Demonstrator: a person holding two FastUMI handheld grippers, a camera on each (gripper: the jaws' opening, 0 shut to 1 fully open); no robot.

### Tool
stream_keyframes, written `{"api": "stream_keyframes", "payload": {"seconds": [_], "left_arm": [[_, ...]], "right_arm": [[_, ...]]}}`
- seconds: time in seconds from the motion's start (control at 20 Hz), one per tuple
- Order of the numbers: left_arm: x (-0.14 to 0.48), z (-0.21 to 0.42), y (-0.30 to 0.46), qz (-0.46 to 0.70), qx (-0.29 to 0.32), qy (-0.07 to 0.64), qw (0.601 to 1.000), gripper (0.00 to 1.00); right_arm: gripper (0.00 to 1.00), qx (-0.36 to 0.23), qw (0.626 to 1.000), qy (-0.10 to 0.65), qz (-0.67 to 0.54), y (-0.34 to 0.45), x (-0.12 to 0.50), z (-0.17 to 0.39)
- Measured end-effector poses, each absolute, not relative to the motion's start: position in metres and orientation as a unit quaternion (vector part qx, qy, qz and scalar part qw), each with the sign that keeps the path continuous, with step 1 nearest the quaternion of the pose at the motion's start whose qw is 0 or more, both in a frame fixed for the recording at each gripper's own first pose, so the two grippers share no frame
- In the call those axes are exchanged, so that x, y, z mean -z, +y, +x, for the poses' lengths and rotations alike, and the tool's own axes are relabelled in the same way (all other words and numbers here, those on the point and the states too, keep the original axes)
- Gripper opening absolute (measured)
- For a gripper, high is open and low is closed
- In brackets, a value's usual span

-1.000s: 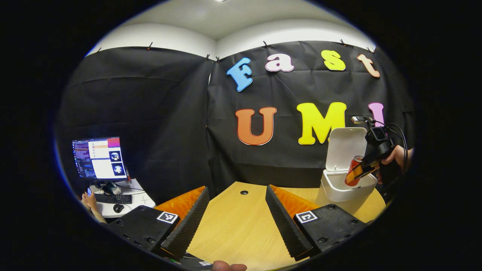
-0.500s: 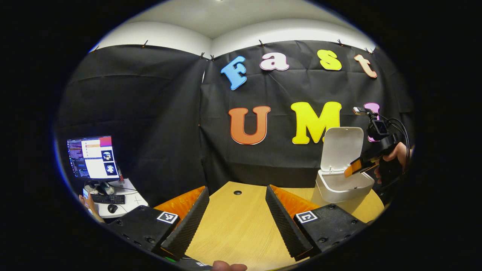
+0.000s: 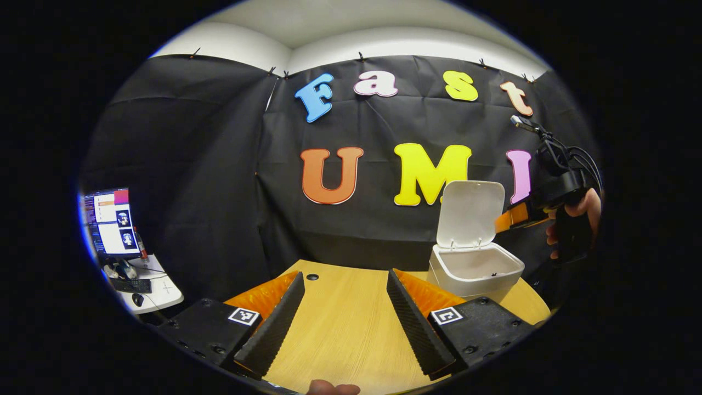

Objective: Press the lid of the desktop garbage bin to open it, pick up the crumpled paper on the desktop and throw it into the bin, then pick up the pop can on the desktop and drop it into the bin, and finally close the garbage bin lid.

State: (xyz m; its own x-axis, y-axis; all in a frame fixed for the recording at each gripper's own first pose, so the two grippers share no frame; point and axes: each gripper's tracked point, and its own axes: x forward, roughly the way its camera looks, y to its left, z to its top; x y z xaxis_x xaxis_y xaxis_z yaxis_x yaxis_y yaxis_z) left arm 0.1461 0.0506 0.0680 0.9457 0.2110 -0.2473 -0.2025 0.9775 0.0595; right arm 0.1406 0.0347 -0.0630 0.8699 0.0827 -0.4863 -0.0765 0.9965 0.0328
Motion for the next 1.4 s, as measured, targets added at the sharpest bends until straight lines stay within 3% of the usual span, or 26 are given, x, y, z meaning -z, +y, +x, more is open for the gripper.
{"api": "stream_keyframes", "payload": {"seconds": [0.35,0.6,1.0,1.4], "left_arm": [[-0.075,0.148,0.055,0.013,-0.098,0.115,0.988,0.98],[-0.08,0.143,0.071,0.014,-0.125,0.11,0.986,0.97],[-0.084,0.135,0.095,0.017,-0.175,0.111,0.978,1.0],[-0.084,0.133,0.094,0.023,-0.186,0.116,0.975,0.98]], "right_arm": [[0.94,-0.037,0.987,0.155,0.008,0.048,-0.03,0.169],[0.94,-0.033,0.992,0.123,-0.004,0.064,-0.061,0.213],[0.94,-0.027,0.99,0.14,-0.004,0.072,-0.041,0.269],[0.94,-0.024,0.985,0.169,0.014,0.073,-0.02,0.283]]}}
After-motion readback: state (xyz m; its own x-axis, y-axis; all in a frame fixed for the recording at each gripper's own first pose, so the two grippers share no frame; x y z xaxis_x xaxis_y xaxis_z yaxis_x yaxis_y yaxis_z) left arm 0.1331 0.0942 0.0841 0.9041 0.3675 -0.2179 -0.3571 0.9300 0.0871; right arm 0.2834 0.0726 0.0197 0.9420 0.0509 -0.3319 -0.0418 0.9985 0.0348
